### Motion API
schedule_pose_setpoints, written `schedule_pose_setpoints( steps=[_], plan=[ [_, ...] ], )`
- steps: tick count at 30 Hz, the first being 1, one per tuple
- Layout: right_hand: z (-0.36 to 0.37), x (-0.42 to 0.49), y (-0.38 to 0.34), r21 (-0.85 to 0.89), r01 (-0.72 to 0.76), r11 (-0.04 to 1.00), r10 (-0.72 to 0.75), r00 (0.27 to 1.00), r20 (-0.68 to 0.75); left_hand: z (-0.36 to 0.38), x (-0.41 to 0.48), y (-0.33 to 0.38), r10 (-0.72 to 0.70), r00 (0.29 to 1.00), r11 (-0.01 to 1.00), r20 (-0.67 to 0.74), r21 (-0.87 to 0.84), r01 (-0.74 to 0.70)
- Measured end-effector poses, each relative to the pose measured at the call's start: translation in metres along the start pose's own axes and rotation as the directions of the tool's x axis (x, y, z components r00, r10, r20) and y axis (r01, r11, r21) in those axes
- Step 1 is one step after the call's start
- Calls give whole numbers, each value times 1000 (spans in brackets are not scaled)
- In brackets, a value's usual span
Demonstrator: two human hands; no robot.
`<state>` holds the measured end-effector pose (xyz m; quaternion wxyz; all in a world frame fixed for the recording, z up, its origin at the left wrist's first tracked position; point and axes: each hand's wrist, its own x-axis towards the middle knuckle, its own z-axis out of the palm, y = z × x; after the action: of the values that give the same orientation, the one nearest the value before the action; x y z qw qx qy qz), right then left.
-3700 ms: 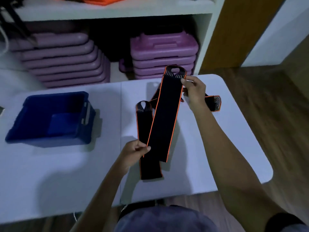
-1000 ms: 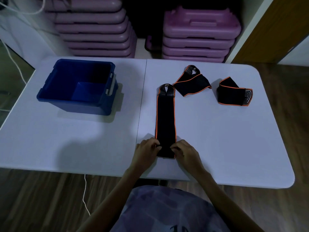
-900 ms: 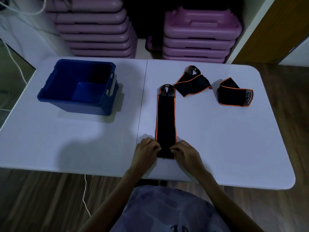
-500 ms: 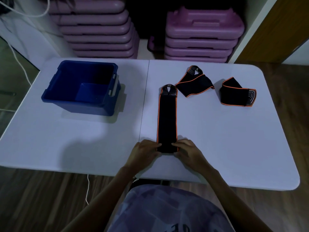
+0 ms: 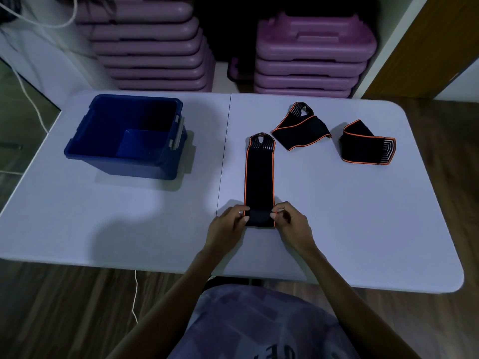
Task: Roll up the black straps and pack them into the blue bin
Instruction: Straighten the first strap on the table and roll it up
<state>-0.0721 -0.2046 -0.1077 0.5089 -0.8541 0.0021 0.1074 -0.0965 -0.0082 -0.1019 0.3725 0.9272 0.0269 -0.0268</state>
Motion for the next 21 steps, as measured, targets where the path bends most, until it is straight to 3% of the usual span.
schedule_pose_setpoints(
  steps=[5, 11, 16, 21],
  plan=[
    [-1, 1, -1, -34, -28, 999, 29, 999, 17, -8, 0, -13, 95, 972, 988, 215, 101, -118],
    [-13, -12, -8, 97, -105, 990, 85, 978, 188, -8, -4, -10, 75, 991, 997, 113, 12, -76],
    [-22, -11, -12, 83, -87, 993, 62, 963, 263, -7, -2, -8, 20, 993, 999, 113, 24, -23],
    [-18, -8, -5, -82, -7, 997, 27, 970, 242, 1, 0, -6, -47, 998, 999, 44, 15, 47]
  ],
)
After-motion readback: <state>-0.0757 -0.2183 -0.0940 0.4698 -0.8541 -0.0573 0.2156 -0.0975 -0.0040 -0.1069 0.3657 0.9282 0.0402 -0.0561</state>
